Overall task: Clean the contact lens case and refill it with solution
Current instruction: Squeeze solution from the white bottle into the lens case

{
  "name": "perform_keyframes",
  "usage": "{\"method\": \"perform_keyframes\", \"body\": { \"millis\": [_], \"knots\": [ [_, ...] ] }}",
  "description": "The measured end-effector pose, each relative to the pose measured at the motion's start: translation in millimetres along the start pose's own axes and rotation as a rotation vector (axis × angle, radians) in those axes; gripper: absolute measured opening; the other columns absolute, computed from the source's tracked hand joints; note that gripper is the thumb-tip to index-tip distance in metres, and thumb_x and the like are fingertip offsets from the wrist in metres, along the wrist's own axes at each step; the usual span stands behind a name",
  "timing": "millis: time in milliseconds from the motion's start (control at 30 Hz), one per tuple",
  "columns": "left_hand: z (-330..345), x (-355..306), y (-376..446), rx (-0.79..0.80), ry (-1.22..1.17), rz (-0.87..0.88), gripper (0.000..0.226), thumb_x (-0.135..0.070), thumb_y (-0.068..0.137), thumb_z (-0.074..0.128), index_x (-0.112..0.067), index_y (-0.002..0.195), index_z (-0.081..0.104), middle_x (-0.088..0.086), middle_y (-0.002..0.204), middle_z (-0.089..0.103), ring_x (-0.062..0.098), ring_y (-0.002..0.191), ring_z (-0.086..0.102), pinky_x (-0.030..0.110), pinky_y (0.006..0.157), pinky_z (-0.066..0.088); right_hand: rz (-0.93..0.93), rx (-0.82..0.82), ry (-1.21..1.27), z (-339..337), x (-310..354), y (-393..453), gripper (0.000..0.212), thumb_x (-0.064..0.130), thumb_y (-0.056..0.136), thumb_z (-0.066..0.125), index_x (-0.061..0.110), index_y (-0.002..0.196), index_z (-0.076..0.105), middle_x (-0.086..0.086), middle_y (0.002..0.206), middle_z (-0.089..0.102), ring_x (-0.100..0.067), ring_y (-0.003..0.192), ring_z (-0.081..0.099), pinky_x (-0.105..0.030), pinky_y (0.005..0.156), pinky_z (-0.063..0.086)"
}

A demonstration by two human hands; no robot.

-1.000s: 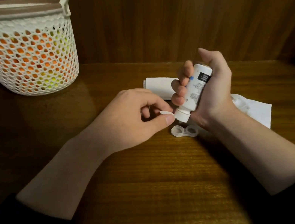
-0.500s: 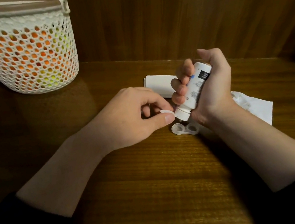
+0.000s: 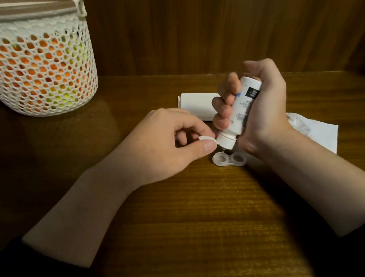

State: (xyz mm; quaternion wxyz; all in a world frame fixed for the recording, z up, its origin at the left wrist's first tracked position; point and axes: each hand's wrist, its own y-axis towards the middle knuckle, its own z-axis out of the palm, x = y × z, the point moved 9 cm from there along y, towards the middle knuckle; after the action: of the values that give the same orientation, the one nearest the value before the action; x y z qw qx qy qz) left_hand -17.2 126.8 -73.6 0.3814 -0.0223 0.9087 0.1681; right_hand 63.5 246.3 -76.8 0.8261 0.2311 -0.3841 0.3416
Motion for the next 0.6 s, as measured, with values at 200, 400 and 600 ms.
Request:
{"method": "perform_keyframes", "body": {
  "millis": [200, 400, 600],
  "knots": [
    [-0.7, 1.1, -0.4, 0.001, -0.015, -0.008, 0.014, -0.035, 0.09, 0.082, -0.034, 0.104, 0.083, -0.013, 0.098, 0.072, 0.014, 0.084, 0.066, 0.04, 0.076, 0.061, -0.002, 0.001, 0.0, -0.2, -0.4, 0.5, 0.044, 0.04, 0.095, 0.046, 0.016, 0.058, 0.049, 0.0, 0.053, 0.046, -0.016, 0.042, 0.044, -0.022, 0.044, 0.038],
    [-0.2, 1.0, 0.2, 0.003, -0.014, -0.007, 0.015, -0.035, 0.09, 0.082, -0.033, 0.105, 0.083, -0.012, 0.1, 0.072, 0.018, 0.084, 0.066, 0.043, 0.076, 0.061, -0.006, 0.007, -0.004, 0.6, 0.7, 0.4, 0.045, 0.04, 0.095, 0.046, 0.016, 0.057, 0.049, 0.0, 0.053, 0.046, -0.016, 0.042, 0.044, -0.022, 0.044, 0.038],
    [-0.3, 1.0, -0.5, 0.008, -0.014, -0.009, 0.015, -0.035, 0.09, 0.082, -0.033, 0.105, 0.083, -0.013, 0.1, 0.072, 0.012, 0.083, 0.066, 0.039, 0.076, 0.061, -0.01, 0.009, -0.009, 0.9, 0.9, 0.5, 0.045, 0.04, 0.096, 0.045, 0.015, 0.058, 0.049, 0.0, 0.053, 0.046, -0.016, 0.042, 0.045, -0.022, 0.043, 0.038]
  ]
}}
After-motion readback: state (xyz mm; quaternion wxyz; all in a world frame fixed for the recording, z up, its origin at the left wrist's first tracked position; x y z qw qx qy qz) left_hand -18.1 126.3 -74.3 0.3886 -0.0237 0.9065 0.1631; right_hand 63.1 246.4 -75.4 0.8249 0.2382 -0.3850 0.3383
